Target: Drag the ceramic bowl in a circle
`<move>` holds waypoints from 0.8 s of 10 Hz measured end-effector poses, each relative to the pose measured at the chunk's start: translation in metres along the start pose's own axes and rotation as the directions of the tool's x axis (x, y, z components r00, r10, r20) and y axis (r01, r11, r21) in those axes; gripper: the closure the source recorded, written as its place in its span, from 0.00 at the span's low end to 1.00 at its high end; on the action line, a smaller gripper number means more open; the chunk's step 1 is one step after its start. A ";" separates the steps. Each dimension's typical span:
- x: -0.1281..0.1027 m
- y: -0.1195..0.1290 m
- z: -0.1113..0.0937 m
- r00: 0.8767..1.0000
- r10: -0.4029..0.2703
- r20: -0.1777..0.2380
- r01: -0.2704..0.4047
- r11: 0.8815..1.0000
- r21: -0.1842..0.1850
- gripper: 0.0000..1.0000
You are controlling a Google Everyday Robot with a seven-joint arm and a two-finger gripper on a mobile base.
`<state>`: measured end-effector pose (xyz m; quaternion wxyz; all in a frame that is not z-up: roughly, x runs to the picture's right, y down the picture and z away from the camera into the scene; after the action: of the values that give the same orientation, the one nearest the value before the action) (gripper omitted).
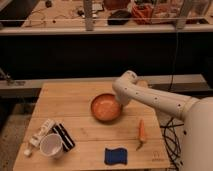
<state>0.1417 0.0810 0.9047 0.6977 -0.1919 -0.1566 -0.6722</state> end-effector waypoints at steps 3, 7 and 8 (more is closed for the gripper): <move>-0.007 0.046 -0.008 0.996 0.090 -0.005 -0.090 0.995 -0.038 1.00; -0.098 0.098 -0.029 0.981 0.196 0.012 -0.194 0.978 -0.075 1.00; -0.122 0.104 -0.032 0.978 0.211 0.011 -0.210 0.976 -0.057 1.00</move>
<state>0.2389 0.1753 0.8122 0.7580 -0.2322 -0.1227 -0.5971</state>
